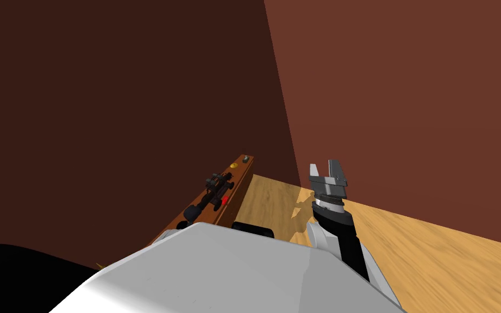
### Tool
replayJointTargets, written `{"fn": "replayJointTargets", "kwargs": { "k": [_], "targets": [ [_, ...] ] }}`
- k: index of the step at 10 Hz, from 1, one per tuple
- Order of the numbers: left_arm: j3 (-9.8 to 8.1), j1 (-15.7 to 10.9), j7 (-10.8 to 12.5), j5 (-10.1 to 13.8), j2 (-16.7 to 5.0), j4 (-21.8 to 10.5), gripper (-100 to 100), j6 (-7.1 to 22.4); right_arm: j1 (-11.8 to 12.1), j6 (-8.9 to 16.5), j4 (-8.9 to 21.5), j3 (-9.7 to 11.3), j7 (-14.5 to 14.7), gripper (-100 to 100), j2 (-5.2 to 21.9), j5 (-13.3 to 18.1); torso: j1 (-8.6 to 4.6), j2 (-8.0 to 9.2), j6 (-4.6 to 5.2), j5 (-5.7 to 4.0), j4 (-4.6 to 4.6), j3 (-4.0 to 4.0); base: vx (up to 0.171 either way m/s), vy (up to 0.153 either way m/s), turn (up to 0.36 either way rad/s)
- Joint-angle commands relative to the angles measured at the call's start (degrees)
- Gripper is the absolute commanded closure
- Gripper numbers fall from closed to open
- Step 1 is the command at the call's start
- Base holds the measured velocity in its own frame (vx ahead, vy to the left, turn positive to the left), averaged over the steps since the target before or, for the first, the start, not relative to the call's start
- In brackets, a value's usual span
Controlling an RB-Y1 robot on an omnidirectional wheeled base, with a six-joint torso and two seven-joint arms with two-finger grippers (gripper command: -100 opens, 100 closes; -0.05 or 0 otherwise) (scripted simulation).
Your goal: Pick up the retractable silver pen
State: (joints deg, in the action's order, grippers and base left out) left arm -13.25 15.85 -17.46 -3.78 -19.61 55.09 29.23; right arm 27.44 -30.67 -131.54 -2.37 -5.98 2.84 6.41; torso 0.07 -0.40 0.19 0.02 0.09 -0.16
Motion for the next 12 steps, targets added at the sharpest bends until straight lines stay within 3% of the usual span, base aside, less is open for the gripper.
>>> {"fn": "replayJointTargets", "kwargs": {
  "k": [1, 5, 6, 7, 11, 12],
  "targets": [
    [0.00, 0.00, 0.00, 0.00, 0.00, 0.00, 100, 0.00, 0.00, 0.00, 0.00, 0.00, 0.00, 0, 0.00, 0.00, 0.00, 0.00, 0.00, 0.00, 0.00, 0.00, 0.000, 0.000, 0.000],
    [0.02, -0.10, -0.04, -0.01, -0.03, 0.11, 100, -0.05, 0.00, 0.00, 0.00, 0.00, 0.00, 0, 0.00, 0.00, 0.05, 0.08, -0.09, 0.06, -0.03, 0.02, 0.002, 0.000, -0.006],
    [0.03, -0.10, -0.04, -0.02, -0.03, 0.11, 0, -0.05, 0.00, 0.00, 0.00, 0.00, 0.00, 0, 0.00, 0.00, 0.06, 0.08, -0.09, 0.06, -0.03, 0.03, 0.000, 0.000, 0.000],
    [-0.18, 0.54, -0.57, 0.45, 0.03, 1.93, 100, 1.50, 0.00, 0.00, 0.00, 0.00, 0.00, 0, 0.00, 0.00, 0.06, 0.08, -0.09, 0.06, -0.03, 0.03, -0.012, -0.016, 0.001],
    [-0.53, 1.65, -1.90, 1.64, -0.07, 6.03, 100, 4.73, 0.00, 0.00, 0.00, 0.00, 0.00, 0, 0.00, 0.00, -0.08, 0.17, -0.10, 0.03, -0.02, 0.07, -0.021, -0.028, -0.004],
    [-0.46, 1.45, -1.77, 1.62, -0.17, 5.31, 100, 4.15, 0.00, 0.00, 0.00, 0.00, 0.00, 0, 0.00, 0.00, -0.04, 0.15, -0.11, 0.04, -0.02, 0.06, -0.005, -0.007, 0.000]
  ]
}}
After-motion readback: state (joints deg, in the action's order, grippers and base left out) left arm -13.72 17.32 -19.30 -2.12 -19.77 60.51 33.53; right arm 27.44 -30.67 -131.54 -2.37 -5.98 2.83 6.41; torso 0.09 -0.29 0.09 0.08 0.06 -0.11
